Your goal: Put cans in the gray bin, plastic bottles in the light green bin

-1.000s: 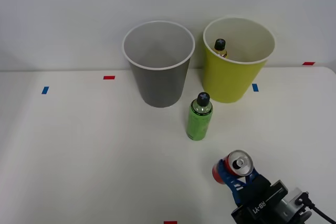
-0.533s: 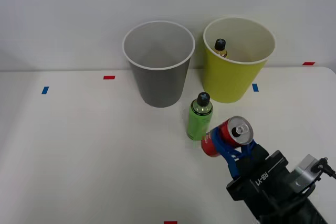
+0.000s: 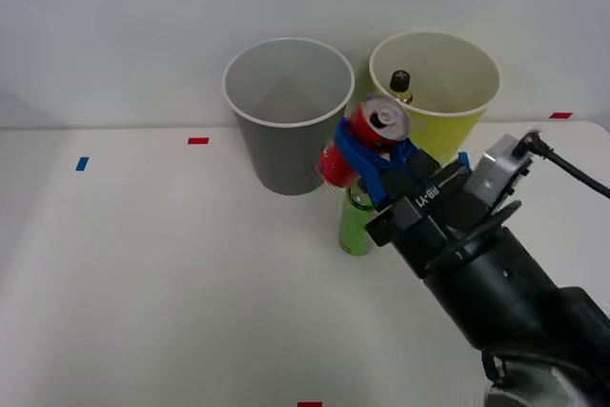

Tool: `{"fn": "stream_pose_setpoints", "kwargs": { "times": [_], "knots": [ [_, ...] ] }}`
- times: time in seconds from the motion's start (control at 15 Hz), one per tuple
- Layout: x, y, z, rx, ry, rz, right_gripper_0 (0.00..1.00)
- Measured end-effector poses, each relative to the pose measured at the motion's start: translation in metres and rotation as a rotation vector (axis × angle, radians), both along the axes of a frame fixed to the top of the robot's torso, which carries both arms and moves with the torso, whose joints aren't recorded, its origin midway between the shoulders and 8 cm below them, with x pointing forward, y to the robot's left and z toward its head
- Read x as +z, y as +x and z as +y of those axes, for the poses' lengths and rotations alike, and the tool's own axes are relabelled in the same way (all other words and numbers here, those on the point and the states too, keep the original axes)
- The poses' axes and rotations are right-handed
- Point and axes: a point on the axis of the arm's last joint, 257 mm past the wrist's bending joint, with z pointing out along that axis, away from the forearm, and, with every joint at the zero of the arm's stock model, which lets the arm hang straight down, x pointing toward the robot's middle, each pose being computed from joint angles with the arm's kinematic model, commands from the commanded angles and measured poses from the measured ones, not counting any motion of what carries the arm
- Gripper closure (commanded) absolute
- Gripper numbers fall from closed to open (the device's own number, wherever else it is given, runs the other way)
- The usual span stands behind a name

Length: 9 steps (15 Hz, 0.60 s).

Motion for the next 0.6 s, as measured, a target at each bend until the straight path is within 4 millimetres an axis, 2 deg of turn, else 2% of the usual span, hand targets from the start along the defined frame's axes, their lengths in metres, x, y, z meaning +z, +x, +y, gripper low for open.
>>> {"fn": "stream_pose_setpoints", "kwargs": {
  "times": [0.47, 0.6],
  "knots": [
    [0.062, 0.045, 0.049, 0.105, -0.002, 0.086, 1.0],
    [0.066, 0.068, 0.056, 0.102, 0.015, 0.105, 1.0]
  ]
}}
